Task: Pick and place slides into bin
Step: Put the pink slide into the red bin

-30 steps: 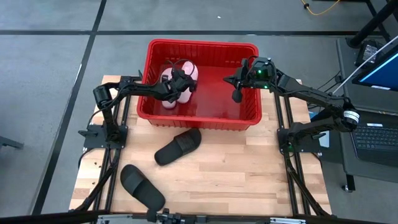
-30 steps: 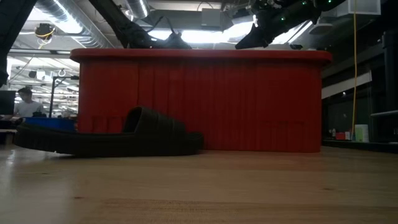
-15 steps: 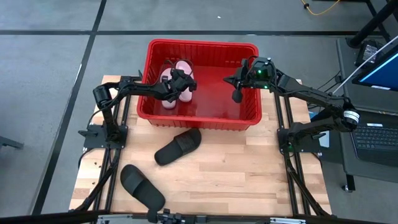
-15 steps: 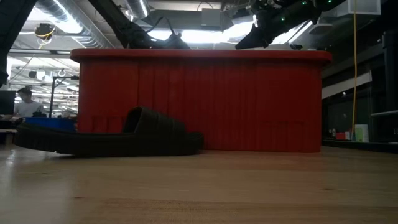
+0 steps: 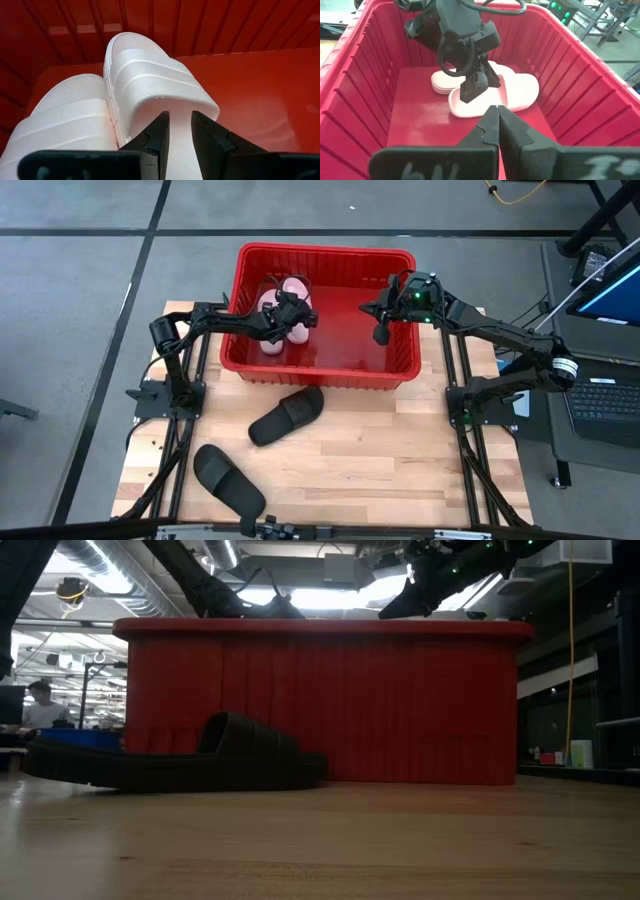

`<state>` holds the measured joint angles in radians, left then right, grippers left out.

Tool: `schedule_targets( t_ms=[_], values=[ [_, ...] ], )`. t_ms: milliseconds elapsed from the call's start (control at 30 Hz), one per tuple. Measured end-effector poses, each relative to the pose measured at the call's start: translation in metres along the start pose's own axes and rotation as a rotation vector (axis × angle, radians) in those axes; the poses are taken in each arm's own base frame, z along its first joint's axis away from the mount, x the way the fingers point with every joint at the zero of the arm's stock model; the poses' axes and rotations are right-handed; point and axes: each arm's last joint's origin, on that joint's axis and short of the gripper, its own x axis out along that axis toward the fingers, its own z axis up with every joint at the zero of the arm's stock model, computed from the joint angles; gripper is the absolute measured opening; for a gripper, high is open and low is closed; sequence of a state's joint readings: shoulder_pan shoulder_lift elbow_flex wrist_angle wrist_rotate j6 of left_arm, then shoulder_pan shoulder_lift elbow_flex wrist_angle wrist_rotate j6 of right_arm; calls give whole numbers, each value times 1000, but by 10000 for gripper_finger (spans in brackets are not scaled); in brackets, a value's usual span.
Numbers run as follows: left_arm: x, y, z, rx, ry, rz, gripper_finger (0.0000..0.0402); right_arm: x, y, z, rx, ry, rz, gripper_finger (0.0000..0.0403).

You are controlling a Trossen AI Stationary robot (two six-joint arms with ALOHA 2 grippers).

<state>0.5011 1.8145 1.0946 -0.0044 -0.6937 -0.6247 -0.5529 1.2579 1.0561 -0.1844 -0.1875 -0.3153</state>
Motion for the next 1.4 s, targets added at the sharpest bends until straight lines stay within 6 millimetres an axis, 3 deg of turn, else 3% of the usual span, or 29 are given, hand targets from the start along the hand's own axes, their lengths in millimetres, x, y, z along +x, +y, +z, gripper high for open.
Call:
schedule_targets(
  t_ms=[267,533,767,1167,1400],
  values=[
    [-11,1,12,67,-30,-23,75,0,0,0,0,1,0,4],
    [-53,1,44,186,-113,-130,72,0,0,0,-2,0,0,4],
    [-83,-1,56,360,-184,-181,14,0,0,0,-5,-2,-1,4],
    [-87,-2,57,421,-177,-251,2,0,0,1,37,-8,-2,4],
    [-69,9,63,415,-170,-163,1,0,1,1,45,-9,3,4]
  ],
)
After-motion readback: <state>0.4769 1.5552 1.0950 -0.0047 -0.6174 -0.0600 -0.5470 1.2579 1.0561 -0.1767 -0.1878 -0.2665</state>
